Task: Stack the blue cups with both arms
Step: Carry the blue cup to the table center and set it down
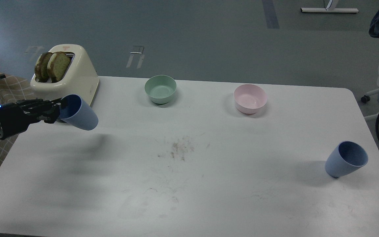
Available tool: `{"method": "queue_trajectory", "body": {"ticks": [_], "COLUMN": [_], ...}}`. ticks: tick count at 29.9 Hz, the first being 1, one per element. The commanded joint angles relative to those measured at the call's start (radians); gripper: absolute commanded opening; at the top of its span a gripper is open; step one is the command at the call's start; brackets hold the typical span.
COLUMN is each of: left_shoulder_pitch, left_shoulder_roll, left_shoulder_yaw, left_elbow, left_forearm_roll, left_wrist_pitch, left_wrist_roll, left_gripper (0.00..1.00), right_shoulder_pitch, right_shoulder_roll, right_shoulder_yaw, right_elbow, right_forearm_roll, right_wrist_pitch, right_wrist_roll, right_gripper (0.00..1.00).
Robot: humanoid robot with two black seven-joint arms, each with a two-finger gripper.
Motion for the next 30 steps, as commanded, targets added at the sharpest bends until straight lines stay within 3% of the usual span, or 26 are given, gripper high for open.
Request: {"method": "queue_trajectory", "body": {"ticks": [1, 7, 9, 11, 17, 30], "left_shoulder_pitch": [-0.102, -0.253, -0.274, -0.299, -0.369, -0.420], "left_shoulder_roll": [-0.057, -0.297, -0.408, -0.482, -0.662, -0.743], "left_shoulder_yaw": [0.001, 0.003, 0.036, 0.103, 0.230, 0.300], "left_elbow": [-0.054, -0.049, -0.046, -0.026, 0.110, 0.261], "left_forearm_roll": [0.130, 0.243, 0.274, 0.299, 0.332, 0.345], "left_wrist_pitch": [-0.096, -0.243, -0.277, -0.280, -0.280, -0.277], "left_wrist_roll": [0.004, 0.013, 0.056, 0.081, 0.084, 0.084], "left_gripper": [0.00, 0.00, 0.00, 0.00, 0.00, 0.00], "right_shoulder_pitch": [-0.017, -0.057, -0.071, -0.072, -0.086, -0.112], "right_shoulder_roll": [0.000, 0.000, -0.009, -0.018, -0.041, -0.056], "right_shoulder_yaw": [0.018, 0.067, 0.087, 0.095, 0.116, 0.127], "right_elbow": [0.000, 0.000, 0.000, 0.000, -0.003, -0.002], "right_forearm_roll": [0.000, 0.000, 0.000, 0.000, 0.000, 0.003], "right_wrist_pitch": [0.000, 0.000, 0.000, 0.000, 0.000, 0.000], "right_wrist_roll": [0.000, 0.000, 0.000, 0.000, 0.000, 0.000], "right_gripper": [1.00, 1.00, 1.00, 1.00, 1.00, 1.00]}}
